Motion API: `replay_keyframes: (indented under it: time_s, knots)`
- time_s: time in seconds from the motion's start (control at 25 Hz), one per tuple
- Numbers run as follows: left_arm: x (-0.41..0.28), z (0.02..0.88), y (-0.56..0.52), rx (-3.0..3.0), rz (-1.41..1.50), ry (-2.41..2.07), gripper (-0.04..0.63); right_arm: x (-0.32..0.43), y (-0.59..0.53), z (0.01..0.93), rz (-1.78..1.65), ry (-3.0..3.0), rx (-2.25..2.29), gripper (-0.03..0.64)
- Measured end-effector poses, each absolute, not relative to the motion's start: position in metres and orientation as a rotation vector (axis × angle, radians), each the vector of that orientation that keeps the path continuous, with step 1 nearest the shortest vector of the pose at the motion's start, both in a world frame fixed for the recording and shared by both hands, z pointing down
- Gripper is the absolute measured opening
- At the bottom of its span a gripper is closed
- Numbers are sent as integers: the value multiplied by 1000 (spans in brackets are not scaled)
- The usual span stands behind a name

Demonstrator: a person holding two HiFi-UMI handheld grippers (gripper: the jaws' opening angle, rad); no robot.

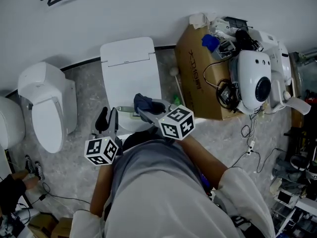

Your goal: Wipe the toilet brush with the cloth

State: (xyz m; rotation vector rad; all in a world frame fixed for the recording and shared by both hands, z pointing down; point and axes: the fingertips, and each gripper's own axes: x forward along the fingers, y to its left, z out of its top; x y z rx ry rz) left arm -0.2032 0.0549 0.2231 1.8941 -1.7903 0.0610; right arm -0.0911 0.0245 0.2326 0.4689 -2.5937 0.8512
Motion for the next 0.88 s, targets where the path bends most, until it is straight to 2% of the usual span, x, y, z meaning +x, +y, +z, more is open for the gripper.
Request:
replay_keyframes:
  time_s: [0.88]
  knots:
    - [-222, 80, 66, 2031, -73, -2026, 0, -26, -8, 118, 283, -2730, 834, 110]
